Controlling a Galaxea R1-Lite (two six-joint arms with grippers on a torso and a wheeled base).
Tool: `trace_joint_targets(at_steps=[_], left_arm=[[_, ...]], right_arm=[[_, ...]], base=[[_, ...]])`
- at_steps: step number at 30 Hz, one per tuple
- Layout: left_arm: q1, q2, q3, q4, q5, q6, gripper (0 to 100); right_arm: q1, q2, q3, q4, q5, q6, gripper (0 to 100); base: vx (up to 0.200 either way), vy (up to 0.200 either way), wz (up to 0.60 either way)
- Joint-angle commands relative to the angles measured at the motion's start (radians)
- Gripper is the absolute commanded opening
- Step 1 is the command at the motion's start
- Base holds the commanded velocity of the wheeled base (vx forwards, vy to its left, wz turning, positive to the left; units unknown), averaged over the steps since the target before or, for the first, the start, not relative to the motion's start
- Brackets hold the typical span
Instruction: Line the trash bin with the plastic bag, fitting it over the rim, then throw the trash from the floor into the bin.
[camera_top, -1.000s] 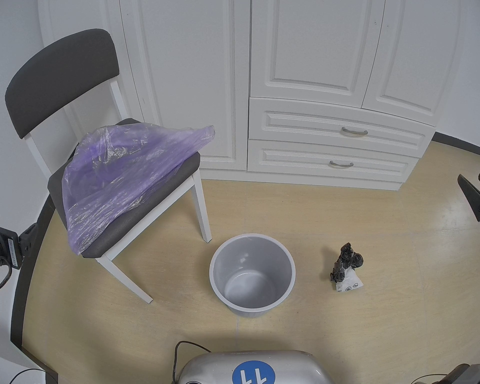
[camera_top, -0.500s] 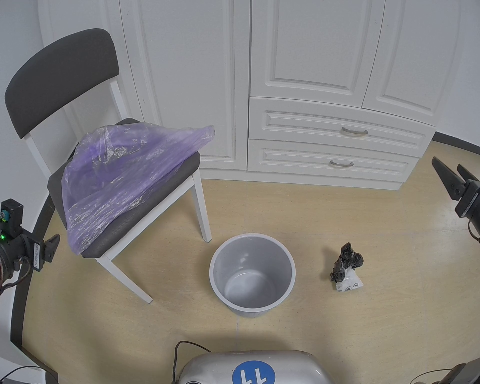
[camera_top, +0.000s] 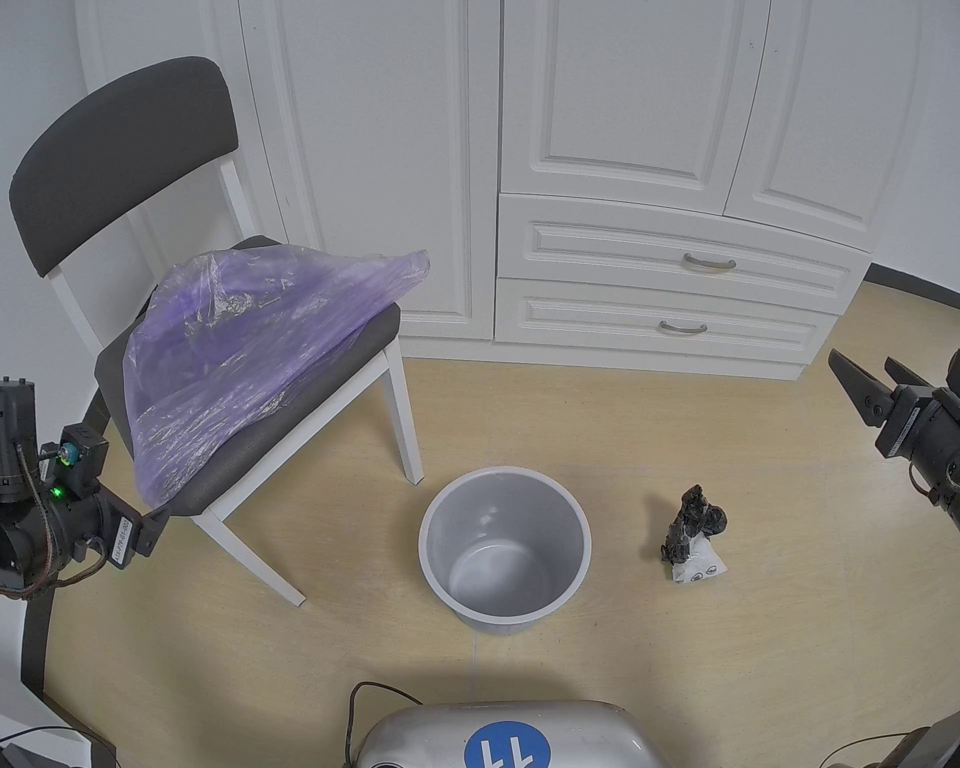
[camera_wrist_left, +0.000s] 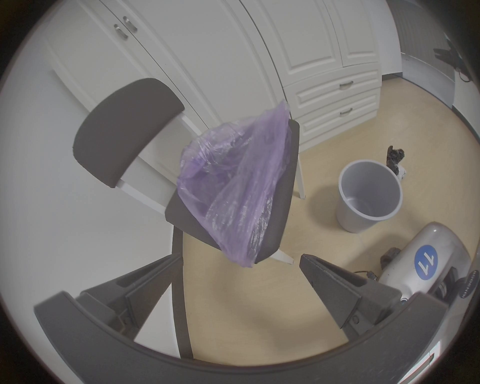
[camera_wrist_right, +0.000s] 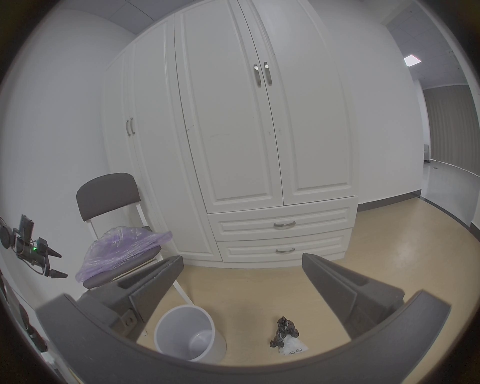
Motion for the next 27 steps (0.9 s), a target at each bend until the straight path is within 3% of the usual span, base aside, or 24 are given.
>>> trace_joint_targets(at_steps=[1, 7, 12, 27], left_arm=[[-0.001, 0.090, -0.011, -0.003, 0.011, 0.003, 100], [0.002, 0.167, -0.029, -0.030, 0.085, 0.048, 100], [0.006, 0.231, -0.026, -0.173, 0.150, 0.120, 100], [0.038, 0.316, -0.055, -0.214, 0.187, 0.161, 100]], right_arm=[[0.000, 0.019, 0.000, 0.000, 0.000, 0.001, 100], [0.000, 0.020, 0.002, 0.000, 0.002, 0.001, 100], [-0.006, 0.035, 0.000, 0.000, 0.002, 0.001, 100], [-0.014, 0.063, -0.008, -0.002, 0.002, 0.002, 100]], base=[[0.000, 0.000, 0.00], [0.000, 0.000, 0.00], [0.000, 0.000, 0.00], [0.000, 0.000, 0.00]])
